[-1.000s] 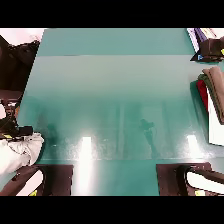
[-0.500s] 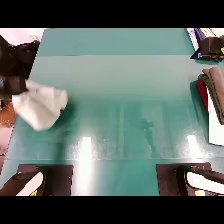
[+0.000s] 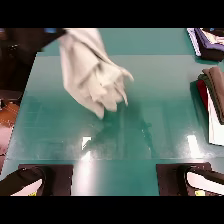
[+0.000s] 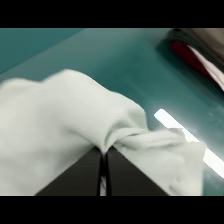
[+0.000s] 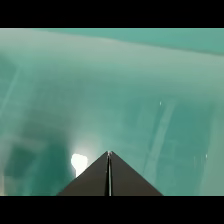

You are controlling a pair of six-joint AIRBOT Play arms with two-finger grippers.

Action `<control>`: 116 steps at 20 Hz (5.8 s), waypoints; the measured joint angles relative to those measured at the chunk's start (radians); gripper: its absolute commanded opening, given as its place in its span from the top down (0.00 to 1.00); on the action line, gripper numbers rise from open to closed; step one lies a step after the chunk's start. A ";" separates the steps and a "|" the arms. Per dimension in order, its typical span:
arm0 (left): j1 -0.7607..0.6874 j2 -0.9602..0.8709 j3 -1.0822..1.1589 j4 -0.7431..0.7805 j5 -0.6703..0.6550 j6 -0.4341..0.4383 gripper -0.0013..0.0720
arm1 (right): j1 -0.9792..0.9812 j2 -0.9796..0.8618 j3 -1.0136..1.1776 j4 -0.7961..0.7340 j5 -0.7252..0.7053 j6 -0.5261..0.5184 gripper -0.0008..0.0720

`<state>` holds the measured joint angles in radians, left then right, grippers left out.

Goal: Fold the shirts.

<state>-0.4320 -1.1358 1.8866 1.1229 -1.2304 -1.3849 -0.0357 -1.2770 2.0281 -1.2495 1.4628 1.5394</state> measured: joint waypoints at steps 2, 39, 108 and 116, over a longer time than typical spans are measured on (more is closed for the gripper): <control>-0.054 -0.096 0.039 -0.006 0.005 0.024 0.95 | 0.000 0.021 -0.034 0.000 -0.020 0.003 0.96; 0.047 -0.188 -0.965 -0.053 -0.031 0.008 0.95 | 0.006 0.068 -0.244 0.058 0.002 0.005 0.31; 0.361 -0.446 -0.001 0.425 -0.217 -0.158 0.16 | -0.075 -0.273 -0.418 0.211 -0.205 0.024 0.26; 0.446 -0.244 -0.362 0.302 -0.225 -0.134 0.39 | -0.110 -0.282 -0.233 0.209 -0.111 -0.005 0.27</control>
<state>0.0135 -1.3800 1.5249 1.4246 -1.4551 -1.5185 -0.1455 -1.5589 1.7954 -1.0405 1.3518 1.5345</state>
